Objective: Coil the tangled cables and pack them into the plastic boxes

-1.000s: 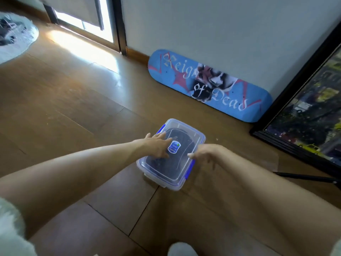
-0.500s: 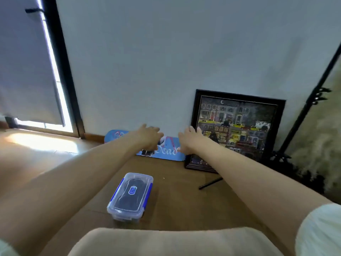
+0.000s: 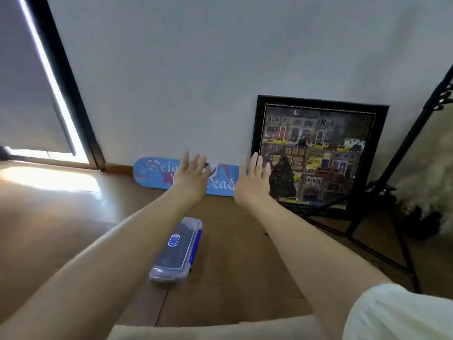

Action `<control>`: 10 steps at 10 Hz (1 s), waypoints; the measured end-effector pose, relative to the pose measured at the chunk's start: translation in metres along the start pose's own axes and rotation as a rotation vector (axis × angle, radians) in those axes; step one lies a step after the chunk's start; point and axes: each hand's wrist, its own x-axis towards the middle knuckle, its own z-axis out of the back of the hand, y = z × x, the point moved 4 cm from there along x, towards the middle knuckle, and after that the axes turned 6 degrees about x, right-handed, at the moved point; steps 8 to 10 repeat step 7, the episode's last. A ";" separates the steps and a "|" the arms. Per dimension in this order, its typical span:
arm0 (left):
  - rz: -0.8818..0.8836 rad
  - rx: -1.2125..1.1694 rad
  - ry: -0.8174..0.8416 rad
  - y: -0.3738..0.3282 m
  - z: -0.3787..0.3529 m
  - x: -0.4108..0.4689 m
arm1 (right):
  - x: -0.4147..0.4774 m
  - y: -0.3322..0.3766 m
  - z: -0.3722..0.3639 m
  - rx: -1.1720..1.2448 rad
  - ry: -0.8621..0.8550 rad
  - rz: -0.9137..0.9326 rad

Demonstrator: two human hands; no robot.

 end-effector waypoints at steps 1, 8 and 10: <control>-0.077 -0.005 0.133 -0.026 -0.074 0.027 | 0.034 0.036 -0.074 0.004 0.128 0.111; -0.343 0.047 0.422 -0.070 -0.302 0.200 | 0.218 0.096 -0.273 0.149 0.644 0.182; -0.343 0.047 0.422 -0.070 -0.302 0.200 | 0.218 0.096 -0.273 0.149 0.644 0.182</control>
